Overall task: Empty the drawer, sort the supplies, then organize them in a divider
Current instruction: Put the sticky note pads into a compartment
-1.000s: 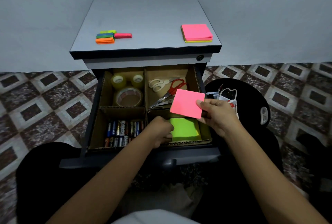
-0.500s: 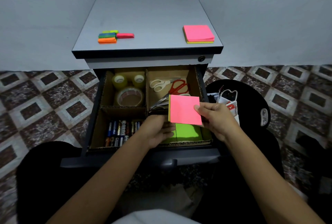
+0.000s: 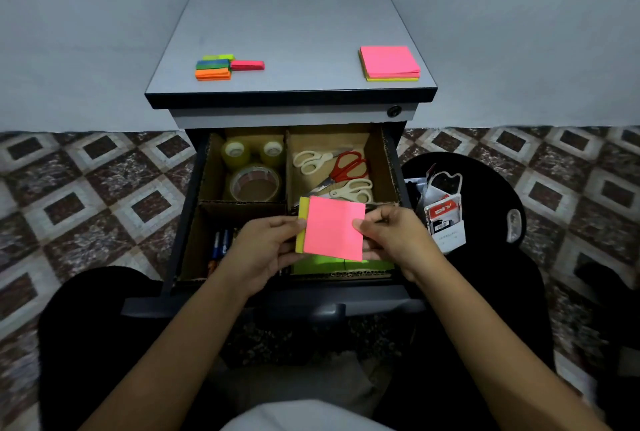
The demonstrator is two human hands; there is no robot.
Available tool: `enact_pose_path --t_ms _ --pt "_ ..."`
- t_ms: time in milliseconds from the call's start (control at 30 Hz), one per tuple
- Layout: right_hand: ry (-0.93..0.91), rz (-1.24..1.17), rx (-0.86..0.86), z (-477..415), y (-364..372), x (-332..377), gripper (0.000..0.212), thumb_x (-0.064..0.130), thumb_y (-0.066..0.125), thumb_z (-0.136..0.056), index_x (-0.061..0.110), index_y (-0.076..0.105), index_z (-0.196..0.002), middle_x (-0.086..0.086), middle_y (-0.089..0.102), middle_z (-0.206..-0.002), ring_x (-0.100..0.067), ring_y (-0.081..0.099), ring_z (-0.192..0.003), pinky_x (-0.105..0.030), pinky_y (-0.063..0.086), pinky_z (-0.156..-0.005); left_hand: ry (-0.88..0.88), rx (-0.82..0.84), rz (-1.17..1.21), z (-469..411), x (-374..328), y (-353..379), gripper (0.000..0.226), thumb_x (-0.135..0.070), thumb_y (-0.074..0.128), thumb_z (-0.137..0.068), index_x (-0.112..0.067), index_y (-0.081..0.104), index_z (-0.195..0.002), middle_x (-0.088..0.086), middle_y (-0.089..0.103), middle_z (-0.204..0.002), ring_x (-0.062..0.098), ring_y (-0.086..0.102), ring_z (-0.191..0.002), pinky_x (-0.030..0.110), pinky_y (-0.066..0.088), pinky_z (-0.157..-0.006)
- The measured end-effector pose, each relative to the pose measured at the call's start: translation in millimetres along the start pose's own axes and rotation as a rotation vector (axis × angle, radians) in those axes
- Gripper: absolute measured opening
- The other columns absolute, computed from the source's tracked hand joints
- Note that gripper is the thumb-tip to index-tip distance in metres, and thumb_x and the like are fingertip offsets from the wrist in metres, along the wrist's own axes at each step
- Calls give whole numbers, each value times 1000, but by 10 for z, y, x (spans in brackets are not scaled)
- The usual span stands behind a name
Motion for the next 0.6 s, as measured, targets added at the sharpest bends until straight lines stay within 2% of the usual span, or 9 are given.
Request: enact_pose_path --t_ms 100,200,400,467,533,567,600 --pt "34 -5 -14 -14 -28 -24 14 6 58 -91 8 53 -78 -8 65 -71 -8 63 -48 -29 57 -50 28 -71 -2 9 -48 -153 10 -8 53 -92 -4 62 -96 8 69 -83 16 66 -75 22 57 -56" --pt "76 10 -10 -38 -93 -58 13 3 56 -91 6 57 -79 -8 65 -70 -10 64 -48 -27 57 -48 70 -163 1 19 -129 -346 10 -7 51 -93 -4 60 -96 8 66 -86 17 63 -77 21 57 -55" --pt "139 220 28 -112 -88 -152 20 -5 54 -90 8 54 -75 -9 58 -65 -12 58 -46 -21 54 -46 84 -260 60 25 -204 -657 14 -6 51 -94 0 56 -105 8 64 -88 18 62 -79 21 57 -53" --pt "138 307 14 -167 -54 -182 20 -4 56 -89 7 56 -72 -11 59 -66 -17 58 -52 -27 57 -53 78 -255 74 28 -191 -680 14 -5 50 -94 0 56 -106 8 64 -88 18 62 -79 21 57 -52" --pt "116 415 -9 -228 -2 -214 18 -1 62 -86 6 61 -70 -14 64 -67 -22 62 -57 -39 59 -68 69 -246 80 30 -165 -670 14 -5 50 -94 0 55 -106 8 64 -88 18 62 -78 21 57 -53" --pt "90 488 -25 -250 27 -218 14 3 66 -84 5 64 -70 -13 66 -68 -22 64 -60 -40 58 -73 66 -244 79 31 -154 -663 13 -5 50 -94 -1 56 -105 8 64 -87 18 62 -78 21 57 -53" --pt "51 579 -43 -264 57 -209 11 8 68 -83 4 66 -73 -11 67 -71 -20 64 -62 -34 57 -73 65 -243 79 31 -146 -657 12 -5 50 -94 -1 56 -104 8 64 -87 18 62 -78 21 57 -53"
Point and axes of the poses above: each hand's wrist, its own z-axis away from the middle knuckle, its own y-axis out of the palm, x = y × z, the point moved 4 cm from there along -z, towards the middle knuckle
